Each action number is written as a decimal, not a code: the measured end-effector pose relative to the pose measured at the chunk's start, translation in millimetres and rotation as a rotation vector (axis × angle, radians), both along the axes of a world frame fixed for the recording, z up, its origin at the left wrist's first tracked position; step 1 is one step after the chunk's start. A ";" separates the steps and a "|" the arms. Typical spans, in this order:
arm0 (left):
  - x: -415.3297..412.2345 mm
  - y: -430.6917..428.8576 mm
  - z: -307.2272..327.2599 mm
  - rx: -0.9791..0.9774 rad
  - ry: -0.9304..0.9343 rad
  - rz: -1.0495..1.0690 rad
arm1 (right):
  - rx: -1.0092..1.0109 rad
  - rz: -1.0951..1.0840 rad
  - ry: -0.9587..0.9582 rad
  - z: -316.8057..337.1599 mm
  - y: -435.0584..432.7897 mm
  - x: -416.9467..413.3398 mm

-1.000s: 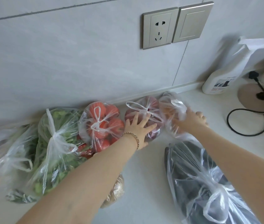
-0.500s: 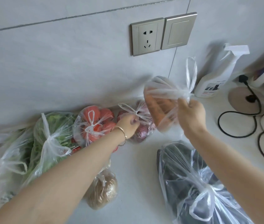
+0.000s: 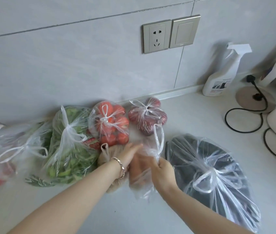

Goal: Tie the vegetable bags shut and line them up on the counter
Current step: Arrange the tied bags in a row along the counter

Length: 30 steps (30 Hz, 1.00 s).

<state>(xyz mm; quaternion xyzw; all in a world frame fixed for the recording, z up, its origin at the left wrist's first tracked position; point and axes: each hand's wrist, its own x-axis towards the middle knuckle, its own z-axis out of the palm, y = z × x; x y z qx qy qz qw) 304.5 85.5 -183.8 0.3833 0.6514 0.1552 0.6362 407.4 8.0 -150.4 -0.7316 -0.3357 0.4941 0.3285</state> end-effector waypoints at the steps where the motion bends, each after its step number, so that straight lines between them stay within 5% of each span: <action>1: 0.6 -1.5 -2.7 -0.024 -0.024 0.015 | 0.000 0.004 -0.007 -5.5 0.1 1.0; 5: 8.8 1.0 -0.3 0.042 -0.013 -0.062 | -0.024 0.086 0.007 -22.9 -5.5 -5.3; 9: 27.7 17.6 5.5 0.252 0.150 -0.291 | -0.074 0.419 -0.061 -19.6 -4.0 -2.2; 13: 46.5 51.4 -1.5 0.553 0.599 -0.701 | 0.054 0.421 -0.628 5.0 2.3 47.9; 15: 56.8 71.1 -2.1 0.662 0.749 -0.872 | -0.211 0.528 -0.958 3.0 0.5 83.7; 16: 63.5 79.8 -2.2 0.680 0.822 -0.954 | -0.414 0.573 -0.979 -0.4 -2.0 98.8; 19: 78.8 100.6 -4.9 0.621 0.983 -1.082 | -0.702 0.604 -0.895 -20.3 -9.5 124.7; 24: 80.5 115.7 -23.0 0.461 1.071 -1.192 | -0.437 0.518 -0.803 -30.1 12.8 145.7; 30: 77.9 129.1 -29.5 0.514 1.087 -1.195 | -0.209 -0.115 -0.285 -29.5 40.2 166.2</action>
